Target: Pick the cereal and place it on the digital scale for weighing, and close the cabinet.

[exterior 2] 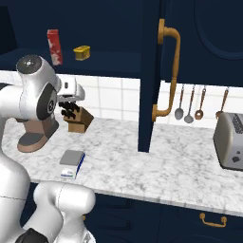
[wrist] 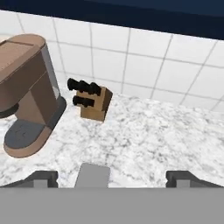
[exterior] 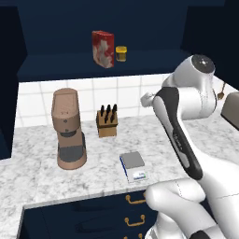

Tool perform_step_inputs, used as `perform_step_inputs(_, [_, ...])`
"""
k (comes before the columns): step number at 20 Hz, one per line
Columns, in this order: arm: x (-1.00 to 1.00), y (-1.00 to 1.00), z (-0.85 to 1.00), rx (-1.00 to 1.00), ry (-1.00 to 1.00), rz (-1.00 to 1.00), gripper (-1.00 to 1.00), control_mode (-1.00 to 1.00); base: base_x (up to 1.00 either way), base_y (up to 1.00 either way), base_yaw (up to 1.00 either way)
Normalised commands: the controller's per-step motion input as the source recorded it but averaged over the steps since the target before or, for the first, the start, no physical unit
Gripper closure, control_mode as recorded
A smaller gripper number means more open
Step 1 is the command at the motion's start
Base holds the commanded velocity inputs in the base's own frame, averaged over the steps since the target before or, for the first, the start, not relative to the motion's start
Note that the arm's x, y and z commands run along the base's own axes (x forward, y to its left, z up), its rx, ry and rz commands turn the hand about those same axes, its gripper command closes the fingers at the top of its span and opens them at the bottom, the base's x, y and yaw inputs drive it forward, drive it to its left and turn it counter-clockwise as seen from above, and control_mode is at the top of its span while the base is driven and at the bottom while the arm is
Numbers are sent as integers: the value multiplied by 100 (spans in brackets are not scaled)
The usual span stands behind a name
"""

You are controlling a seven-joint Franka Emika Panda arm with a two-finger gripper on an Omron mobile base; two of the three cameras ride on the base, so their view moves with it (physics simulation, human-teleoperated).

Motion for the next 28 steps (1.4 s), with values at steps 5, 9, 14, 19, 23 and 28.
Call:
perform_step_inputs(5, [-1, 13, 25, 2, -38, 9, -100, -100, 0, 0, 0])
perform_step_inputs(9, [-7, 1, 26, 0, -46, 11, -100, -100, 0, 0, 0])
perform_step_inputs(14, [-9, 1, 53, 1, -28, 7, -100, -100, 0, 0, 0])
perform_step_inputs(19, [-8, 15, 69, 1, -11, 1, -100, -100, 0, 0, 0])
perform_step_inputs(23, [-13, 6, 66, 8, -4, 4, -100, -100, 0, 0, 0])
perform_step_inputs(28, [-1, 6, 40, 15, 4, 7, -100, -100, 0, 0, 0])
